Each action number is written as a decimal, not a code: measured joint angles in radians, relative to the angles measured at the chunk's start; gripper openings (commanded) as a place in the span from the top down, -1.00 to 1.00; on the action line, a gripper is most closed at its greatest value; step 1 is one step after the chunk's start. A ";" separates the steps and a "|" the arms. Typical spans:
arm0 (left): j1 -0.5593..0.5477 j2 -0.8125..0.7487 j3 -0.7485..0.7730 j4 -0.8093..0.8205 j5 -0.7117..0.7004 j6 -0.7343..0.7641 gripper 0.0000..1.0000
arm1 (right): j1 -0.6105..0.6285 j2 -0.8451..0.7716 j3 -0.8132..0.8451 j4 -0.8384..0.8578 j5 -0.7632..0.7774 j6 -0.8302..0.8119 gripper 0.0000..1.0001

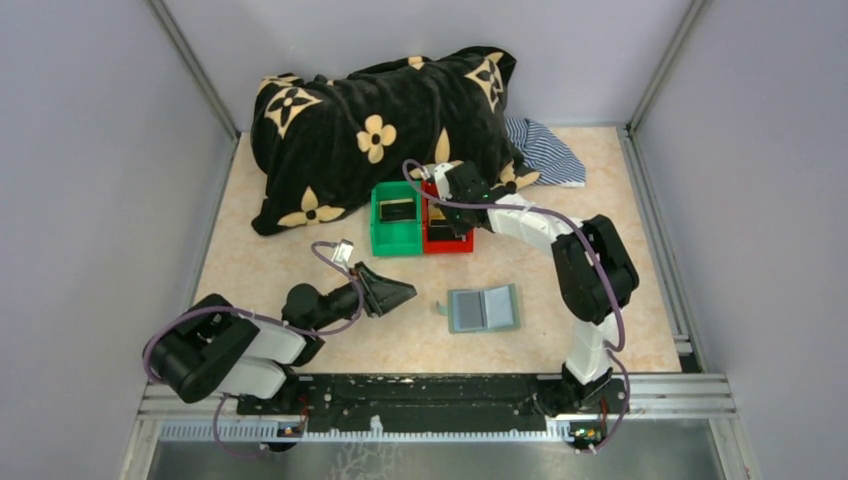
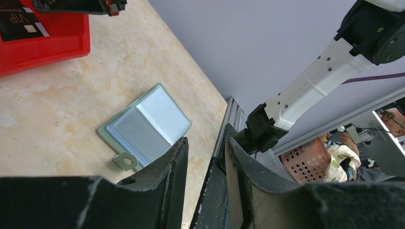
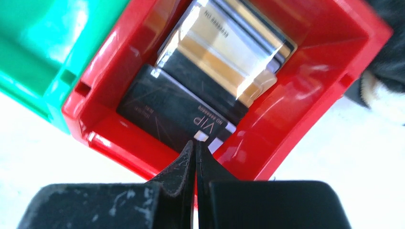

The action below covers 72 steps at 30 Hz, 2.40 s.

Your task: Take the credit cards out of the card holder

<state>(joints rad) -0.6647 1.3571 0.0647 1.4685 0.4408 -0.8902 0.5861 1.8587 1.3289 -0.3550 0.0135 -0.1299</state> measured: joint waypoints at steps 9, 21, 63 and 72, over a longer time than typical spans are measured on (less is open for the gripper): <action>0.005 0.052 -0.001 0.058 0.005 -0.029 0.18 | 0.003 -0.008 -0.051 -0.053 -0.077 -0.027 1.00; 0.006 -0.089 -0.002 -0.023 -0.007 0.006 0.18 | 0.010 0.122 0.056 -0.070 -0.196 -0.042 1.00; -0.029 -0.206 0.109 -0.428 -0.047 0.179 -0.14 | -0.010 -0.464 -0.327 0.296 0.190 0.249 -0.13; -0.228 -0.053 0.198 -0.508 -0.141 0.237 -0.25 | -0.108 -0.738 -0.832 0.315 -0.140 0.471 -0.07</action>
<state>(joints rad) -0.8925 1.3037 0.2630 0.9607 0.3000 -0.6529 0.4782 1.1206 0.4965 -0.0395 -0.1261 0.3412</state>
